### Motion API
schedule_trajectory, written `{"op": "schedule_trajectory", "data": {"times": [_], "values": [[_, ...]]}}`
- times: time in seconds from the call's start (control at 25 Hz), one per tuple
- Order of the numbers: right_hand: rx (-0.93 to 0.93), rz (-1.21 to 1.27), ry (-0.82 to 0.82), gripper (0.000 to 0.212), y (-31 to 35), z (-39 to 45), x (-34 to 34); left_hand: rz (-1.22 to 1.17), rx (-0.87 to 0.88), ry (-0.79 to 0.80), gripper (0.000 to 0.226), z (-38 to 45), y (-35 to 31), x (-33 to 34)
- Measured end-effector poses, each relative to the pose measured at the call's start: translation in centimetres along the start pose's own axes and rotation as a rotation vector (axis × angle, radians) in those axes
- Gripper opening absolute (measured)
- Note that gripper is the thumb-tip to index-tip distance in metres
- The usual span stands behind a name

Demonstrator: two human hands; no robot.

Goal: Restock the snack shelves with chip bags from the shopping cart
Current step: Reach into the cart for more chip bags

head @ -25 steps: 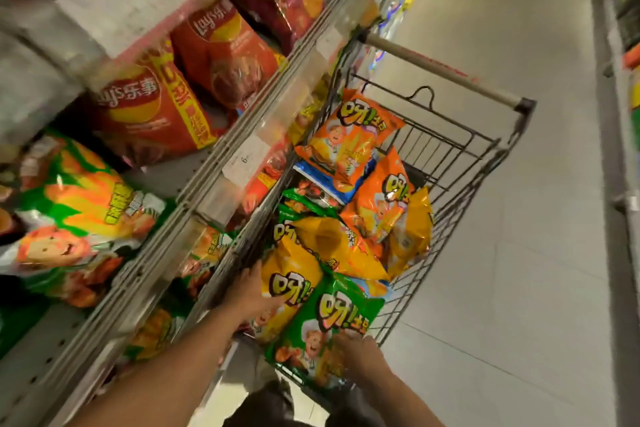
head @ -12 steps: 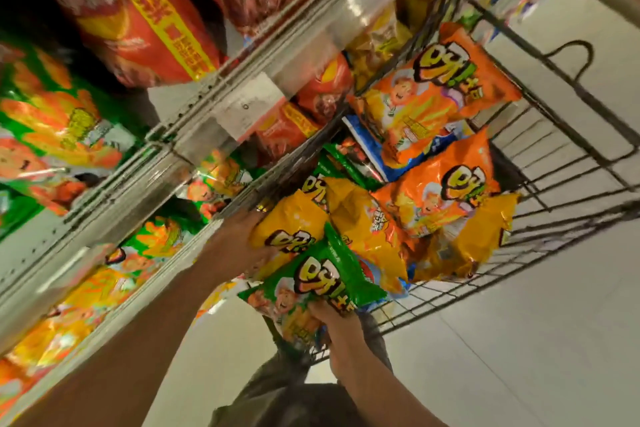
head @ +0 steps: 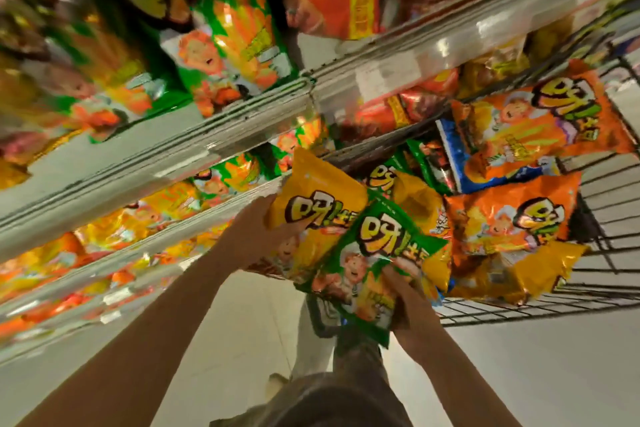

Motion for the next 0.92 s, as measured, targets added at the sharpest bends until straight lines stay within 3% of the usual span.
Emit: {"op": "schedule_trajectory", "data": {"times": [0.16,0.32,0.52,0.68,0.8,0.92], "values": [[-0.103,-0.158,0.024,0.059,-0.9,-1.8,1.6,-0.294,-0.074,-0.015,0.051,-4.1,6.3,-0.7],[-0.214,-0.329,0.07,0.052,-3.9,-4.3,4.9,-0.492,-0.08,-0.048,0.045,-8.5,12.4,-2.1],[-0.45,-0.553,0.133,0.048,-6.3,-8.2,11.7,-0.557,0.118,-0.061,0.024,-15.1,16.2,-6.6],[-0.644,-0.764,0.163,0.066,-3.9,-12.5,19.8,-0.568,0.265,-0.223,0.03,-19.6,16.4,-12.3],[-0.684,-0.74,0.213,0.077,-0.8,-13.5,26.4,-0.621,0.322,-0.379,0.052,-21.1,17.2,-15.9],[-0.682,-0.683,0.355,0.046,2.7,-12.3,33.8,-0.688,0.37,-0.522,0.044,-22.3,16.6,-18.7]]}}
Point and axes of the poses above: each hand's wrist, its own z-axis towards the middle knuckle, its own x-axis out of the palm, y = z × x, the point moved 5 cm from there along z, towards the middle knuckle, and after that the axes turned 5 degrees about y, right-handed, at the moved point
